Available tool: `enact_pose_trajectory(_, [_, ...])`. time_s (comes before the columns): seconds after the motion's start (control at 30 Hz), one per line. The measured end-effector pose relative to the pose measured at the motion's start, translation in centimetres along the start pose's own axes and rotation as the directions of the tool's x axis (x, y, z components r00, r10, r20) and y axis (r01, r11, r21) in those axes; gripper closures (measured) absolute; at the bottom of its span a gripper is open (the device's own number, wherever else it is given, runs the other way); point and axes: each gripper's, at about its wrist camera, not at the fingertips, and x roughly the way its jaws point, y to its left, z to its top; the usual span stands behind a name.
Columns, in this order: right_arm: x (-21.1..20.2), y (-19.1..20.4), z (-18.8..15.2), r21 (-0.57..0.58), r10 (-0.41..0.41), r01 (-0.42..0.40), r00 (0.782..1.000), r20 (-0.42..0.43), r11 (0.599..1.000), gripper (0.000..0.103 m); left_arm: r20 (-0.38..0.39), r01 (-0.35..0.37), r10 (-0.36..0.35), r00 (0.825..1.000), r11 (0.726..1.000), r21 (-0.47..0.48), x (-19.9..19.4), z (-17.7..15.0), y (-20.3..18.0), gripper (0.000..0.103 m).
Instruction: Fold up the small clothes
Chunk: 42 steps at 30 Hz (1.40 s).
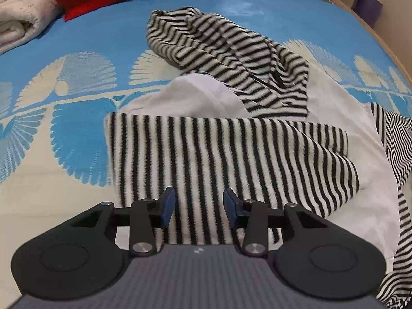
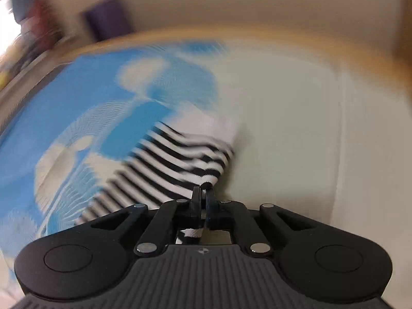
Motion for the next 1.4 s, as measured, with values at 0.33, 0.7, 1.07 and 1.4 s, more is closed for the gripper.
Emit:
enact_pose_trajectory(0.33, [-23.8,19.4,-14.3,-0.494,0.765,-0.799,0.543,-0.346,0.343,0.103,0.053,-0.017,0.026,0.998,0.987,-0.157,-2.0,0.9,4.9,0.057])
enact_pose_trajectory(0.7, [-13.4,10.9,-10.9,-0.052,0.503,-0.540,0.812,-0.297,0.840,0.074,0.068,-0.002,0.015,0.998,0.981,-0.193,-2.6,1.5,4.9,0.057])
enact_pose_trajectory(1.07, [-1.7,-0.7,-8.2,0.548,0.353,-0.140,0.884,-0.306,0.825,0.063,0.045,-0.031,0.038,0.998,0.989,-0.147,-1.2,1.6,3.0,0.057])
enact_pose_trajectory(1.4, [-1.4,-0.3,-6.3,0.423,0.195,-0.060,0.939,-0.283,0.904,0.100,0.039,-0.046,0.051,0.998,0.992,-0.116,-0.9,1.5,2.5,0.057])
